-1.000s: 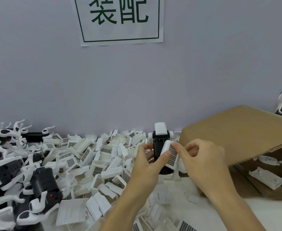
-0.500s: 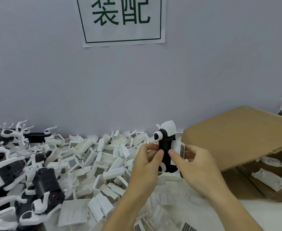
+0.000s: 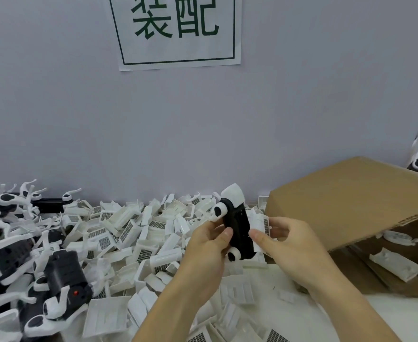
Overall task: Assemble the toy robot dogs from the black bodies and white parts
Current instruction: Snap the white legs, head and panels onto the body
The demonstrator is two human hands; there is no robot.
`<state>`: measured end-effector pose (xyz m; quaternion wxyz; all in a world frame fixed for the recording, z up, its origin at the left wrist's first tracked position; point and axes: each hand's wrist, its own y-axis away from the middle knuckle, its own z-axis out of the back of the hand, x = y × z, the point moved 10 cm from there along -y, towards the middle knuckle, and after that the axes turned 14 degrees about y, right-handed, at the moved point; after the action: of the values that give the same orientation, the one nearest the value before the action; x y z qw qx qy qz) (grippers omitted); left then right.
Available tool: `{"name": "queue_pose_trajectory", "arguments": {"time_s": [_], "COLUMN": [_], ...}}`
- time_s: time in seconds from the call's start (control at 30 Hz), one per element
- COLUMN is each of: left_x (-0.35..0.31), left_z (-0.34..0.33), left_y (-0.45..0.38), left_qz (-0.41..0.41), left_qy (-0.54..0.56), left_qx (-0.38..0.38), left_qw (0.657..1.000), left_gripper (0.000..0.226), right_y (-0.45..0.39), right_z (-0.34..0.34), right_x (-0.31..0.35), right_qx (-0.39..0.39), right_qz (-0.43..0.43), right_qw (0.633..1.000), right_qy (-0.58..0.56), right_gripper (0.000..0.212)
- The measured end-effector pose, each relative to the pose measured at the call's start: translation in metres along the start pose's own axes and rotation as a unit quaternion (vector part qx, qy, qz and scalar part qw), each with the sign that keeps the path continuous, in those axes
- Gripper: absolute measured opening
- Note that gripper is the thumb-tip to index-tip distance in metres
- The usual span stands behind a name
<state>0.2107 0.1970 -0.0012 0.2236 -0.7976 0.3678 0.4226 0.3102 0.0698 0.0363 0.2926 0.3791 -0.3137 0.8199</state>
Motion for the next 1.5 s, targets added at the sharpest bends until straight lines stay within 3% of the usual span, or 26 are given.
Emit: {"name": "queue_pose_trajectory", "arguments": {"time_s": [0.3,0.5,0.83,1.13,1.3,1.4,1.5], "left_x": [0.001,0.002,0.009,0.006,-0.005,-0.008,-0.01], "left_z": [0.007,-0.009,-0.012,-0.011,-0.021,-0.018,-0.007], "left_y": [-0.001,0.0,-0.001,0.0,0.004,0.005,0.004], "left_qz": [-0.016,-0.027,-0.02,-0.012,-0.048,-0.054,-0.048], "left_qy": [-0.046,-0.087,-0.091,-0.08,-0.081,-0.081,-0.058], "left_qx": [-0.024,0.02,0.016,0.009,0.049,0.039,0.002], "left_qw": [0.999,0.996,0.996,0.997,0.994,0.995,0.997], "left_gripper": [0.031,0.035,0.052,0.034,0.032,0.024,0.025], "right_y": [0.005,0.007,0.008,0.011,0.018,0.017,0.016], "right_z": [-0.001,0.01,0.009,0.008,0.001,-0.013,-0.021], "right_x": [0.027,0.031,0.026,0.031,0.045,0.045,0.048], "right_qx": [0.002,-0.075,-0.09,-0.11,-0.145,-0.108,-0.05], "right_qz": [0.065,0.06,0.034,0.037,0.065,0.085,0.127], "right_qw": [0.998,0.994,0.987,0.983,0.962,0.955,0.976], "right_qy": [0.015,0.05,0.132,0.145,0.222,0.262,0.169], "right_gripper": [0.015,0.015,0.015,0.02,0.023,0.021,0.008]}}
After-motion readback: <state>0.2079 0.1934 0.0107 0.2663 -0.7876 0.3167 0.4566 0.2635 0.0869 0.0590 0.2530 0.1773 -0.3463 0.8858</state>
